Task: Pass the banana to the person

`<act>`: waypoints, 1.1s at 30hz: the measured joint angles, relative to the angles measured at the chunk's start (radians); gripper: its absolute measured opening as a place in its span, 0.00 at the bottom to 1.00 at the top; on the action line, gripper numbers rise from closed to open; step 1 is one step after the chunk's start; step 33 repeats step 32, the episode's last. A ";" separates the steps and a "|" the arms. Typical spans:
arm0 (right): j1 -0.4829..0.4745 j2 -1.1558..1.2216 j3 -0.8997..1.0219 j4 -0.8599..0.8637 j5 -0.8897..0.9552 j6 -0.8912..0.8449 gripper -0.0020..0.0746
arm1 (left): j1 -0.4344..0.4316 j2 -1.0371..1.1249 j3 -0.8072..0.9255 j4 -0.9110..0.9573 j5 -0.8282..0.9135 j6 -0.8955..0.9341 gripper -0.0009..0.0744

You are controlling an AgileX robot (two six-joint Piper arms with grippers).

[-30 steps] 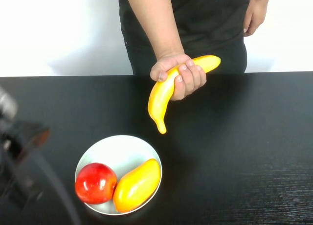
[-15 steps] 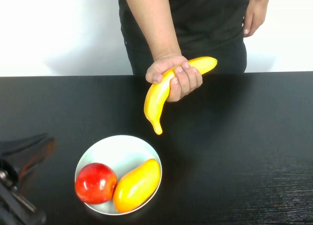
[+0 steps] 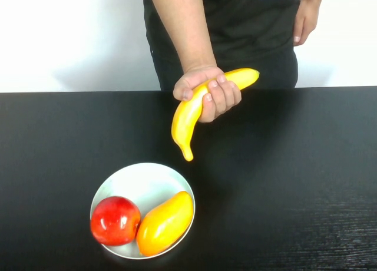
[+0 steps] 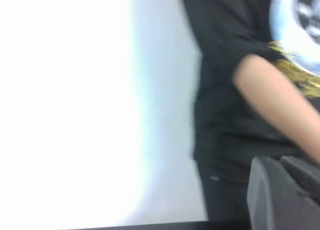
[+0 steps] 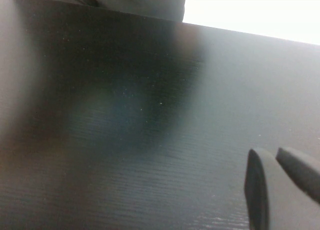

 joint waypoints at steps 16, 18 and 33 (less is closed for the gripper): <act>0.000 0.000 0.000 0.000 0.000 0.000 0.01 | 0.114 -0.057 0.007 -0.020 0.567 0.003 0.01; 0.000 0.000 0.000 0.000 0.000 0.000 0.01 | 0.114 -0.057 0.007 -0.020 0.567 0.003 0.01; 0.000 0.000 0.000 0.000 0.000 0.000 0.01 | 0.114 -0.057 0.005 -0.020 0.571 0.003 0.01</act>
